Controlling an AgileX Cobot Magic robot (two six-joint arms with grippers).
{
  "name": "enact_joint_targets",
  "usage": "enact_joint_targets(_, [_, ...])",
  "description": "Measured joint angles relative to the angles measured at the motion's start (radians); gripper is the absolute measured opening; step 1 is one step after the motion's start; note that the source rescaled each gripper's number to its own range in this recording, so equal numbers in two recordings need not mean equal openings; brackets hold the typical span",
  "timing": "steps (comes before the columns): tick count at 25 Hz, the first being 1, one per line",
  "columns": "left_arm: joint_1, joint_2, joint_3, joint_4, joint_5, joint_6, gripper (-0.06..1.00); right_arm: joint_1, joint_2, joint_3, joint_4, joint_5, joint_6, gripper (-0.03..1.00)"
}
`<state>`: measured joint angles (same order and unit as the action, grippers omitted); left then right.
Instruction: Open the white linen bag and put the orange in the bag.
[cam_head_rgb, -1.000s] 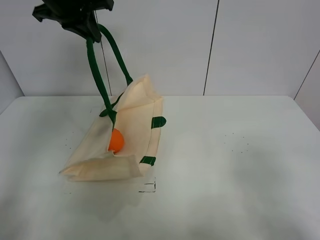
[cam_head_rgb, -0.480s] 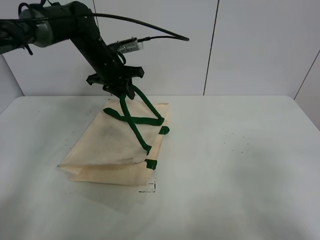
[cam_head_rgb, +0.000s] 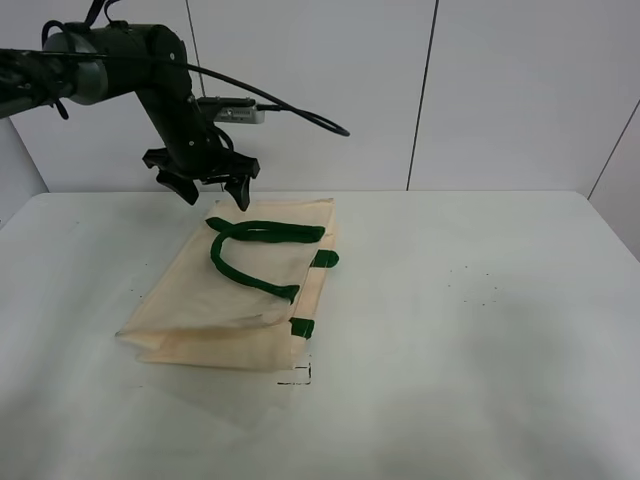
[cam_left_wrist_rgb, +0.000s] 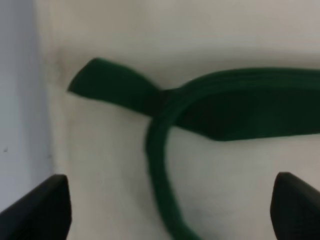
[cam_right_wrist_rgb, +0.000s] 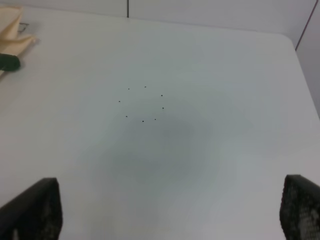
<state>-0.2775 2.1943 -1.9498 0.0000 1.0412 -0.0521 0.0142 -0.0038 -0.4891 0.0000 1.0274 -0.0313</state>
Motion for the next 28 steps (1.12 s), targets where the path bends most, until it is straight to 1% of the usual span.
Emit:
enact_joint_targets(8, [0.185, 0.023, 0.013, 0.015, 0.018, -0.001, 0.97, 0.000, 0.000, 0.000, 0.005, 0.000, 0.002, 1.00])
enact_joint_targets(10, [0.221, 0.023, 0.013, 0.017, 0.032, -0.001, 0.97, 0.000, 0.000, 0.000, 0.000, 0.000, 0.002, 1.00])
enact_joint_targets(13, [0.250, 0.023, 0.013, 0.017, 0.070, -0.001, 0.97, 0.000, 0.000, 0.000, 0.005, 0.000, 0.002, 1.00])
enact_joint_targets(16, [0.251, 0.019, 0.013, 0.013, 0.093, -0.001, 0.97, 0.000, 0.000, 0.000, 0.000, 0.000, 0.002, 1.00])
enact_joint_targets(18, [0.250, -0.005, 0.036, 0.013, 0.097, -0.001, 0.97, 0.000, 0.000, 0.000, 0.000, 0.000, 0.002, 1.00])
enact_joint_targets(20, [0.248, -0.065, 0.086, 0.013, 0.094, -0.001, 0.97, 0.000, 0.000, 0.000, 0.005, 0.000, 0.002, 1.00])
enact_joint_targets(23, [0.247, -0.191, 0.214, 0.013, 0.073, -0.001, 0.97, 0.000, 0.000, 0.000, 0.005, 0.000, 0.002, 1.00])
enact_joint_targets(28, [0.247, -0.417, 0.482, 0.013, 0.066, -0.001, 0.97, 0.000, 0.000, 0.000, 0.005, 0.000, 0.002, 1.00])
